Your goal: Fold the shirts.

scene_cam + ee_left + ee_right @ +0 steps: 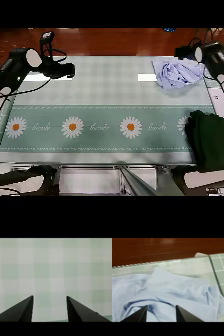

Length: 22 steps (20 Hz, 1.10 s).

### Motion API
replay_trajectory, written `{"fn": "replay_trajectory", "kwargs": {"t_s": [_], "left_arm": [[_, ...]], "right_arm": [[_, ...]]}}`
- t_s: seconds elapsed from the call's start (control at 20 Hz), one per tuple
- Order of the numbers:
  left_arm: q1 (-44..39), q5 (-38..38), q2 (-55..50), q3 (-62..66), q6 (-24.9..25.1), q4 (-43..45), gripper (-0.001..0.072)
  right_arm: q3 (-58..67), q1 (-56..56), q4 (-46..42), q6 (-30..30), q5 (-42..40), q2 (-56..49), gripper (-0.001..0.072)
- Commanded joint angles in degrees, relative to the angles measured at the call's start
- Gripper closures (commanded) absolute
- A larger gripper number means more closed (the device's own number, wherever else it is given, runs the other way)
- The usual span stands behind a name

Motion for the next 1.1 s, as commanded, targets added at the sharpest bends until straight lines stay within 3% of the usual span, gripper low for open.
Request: {"fn": "replay_trajectory", "kwargs": {"t_s": [0.0,0.2,0.6,0.65,0.75,0.9,1.05], "left_arm": [[1.16,-2.95,-0.09,-0.02,-0.2,0.07,0.02],[1.16,-4.35,-0.55,-0.04,-0.2,0.04,0.02],[1.16,-8.04,-2.08,0.0,-0.2,0.02,0.02],[1.4,-8.2,-2.08,0.26,-0.15,0.04,0.02],[2.73,-10.84,-2.05,3.21,-0.17,0.02,0.02],[5.4,-17.38,-0.87,10.21,0.79,-0.02,0.0201],[7.19,-17.66,5.44,12.46,4.15,-2.38,0.0201]], "right_arm": [[4.81,-6.6,12.85,-7.26,1.9,-6.84,0.0299],[11.32,-7.65,11.3,-9.77,11.23,-14.53,0.0299],[11.61,-7.61,12.85,-10.45,13.73,-19.71,0.0306],[11.61,-7.61,14.01,-10.91,14.32,-19.8,0.0342],[11.82,-7.56,16.57,-13.64,15.78,-19.1,0.0658],[15.3,-7.56,21.11,-17.18,18.91,-16.7,0.0688],[20.2,-7.54,26.27,-19.67,19.1,-11.28,0.0688]]}}
